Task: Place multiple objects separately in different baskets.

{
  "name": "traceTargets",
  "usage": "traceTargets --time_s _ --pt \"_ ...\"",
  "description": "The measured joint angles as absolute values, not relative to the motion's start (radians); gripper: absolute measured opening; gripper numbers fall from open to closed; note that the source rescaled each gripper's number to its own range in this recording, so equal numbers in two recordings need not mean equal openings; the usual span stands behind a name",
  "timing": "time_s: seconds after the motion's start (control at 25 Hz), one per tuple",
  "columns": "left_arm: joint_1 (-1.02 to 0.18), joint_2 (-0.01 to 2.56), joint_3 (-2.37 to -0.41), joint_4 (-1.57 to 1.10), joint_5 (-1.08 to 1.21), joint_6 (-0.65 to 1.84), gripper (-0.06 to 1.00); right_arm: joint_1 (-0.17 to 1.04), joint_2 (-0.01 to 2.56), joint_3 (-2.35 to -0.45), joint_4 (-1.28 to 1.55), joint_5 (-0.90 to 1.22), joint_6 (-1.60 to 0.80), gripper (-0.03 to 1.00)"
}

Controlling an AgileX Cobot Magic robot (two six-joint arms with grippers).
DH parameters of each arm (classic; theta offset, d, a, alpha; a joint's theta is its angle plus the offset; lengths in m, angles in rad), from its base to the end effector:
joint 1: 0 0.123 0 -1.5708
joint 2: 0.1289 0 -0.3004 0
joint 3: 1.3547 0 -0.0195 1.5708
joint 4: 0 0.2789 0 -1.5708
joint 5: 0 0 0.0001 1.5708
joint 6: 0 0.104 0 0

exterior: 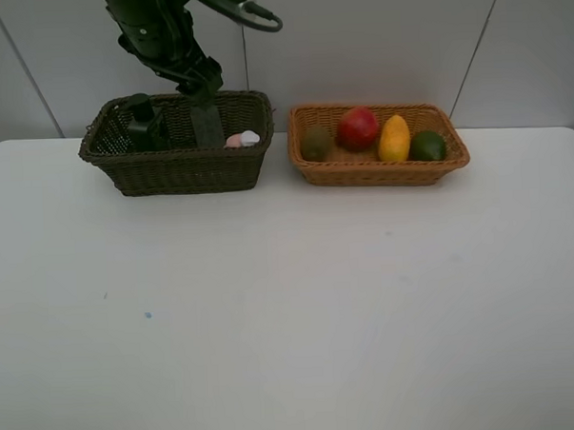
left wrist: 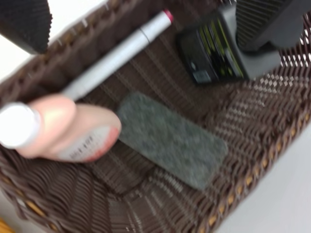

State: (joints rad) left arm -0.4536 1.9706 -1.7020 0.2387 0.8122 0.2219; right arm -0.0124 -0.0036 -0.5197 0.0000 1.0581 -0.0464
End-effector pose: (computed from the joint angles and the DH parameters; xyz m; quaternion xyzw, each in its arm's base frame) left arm 0.4451 -0.1971 0.2661 0.3663 0.8802 0.0728 0.2930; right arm 0.0130 -0.0002 0.2913 -0.0144 0.8463 -0.0157 0.5323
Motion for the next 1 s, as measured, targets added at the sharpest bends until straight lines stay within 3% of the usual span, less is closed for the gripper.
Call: traceTargets --time_s 0.64,1.0 --pt "-0.454 1.414 -1.102 0.203 0.813 0.133 1.0 -0.012 -0.004 -0.52 0.0 1.058 -0.046 1.0" --pt "-0.454 1.062 -0.876 0.135 0.908 0.121 1.0 -0.012 -0.004 -0.52 0.0 1.058 -0.046 1.0"
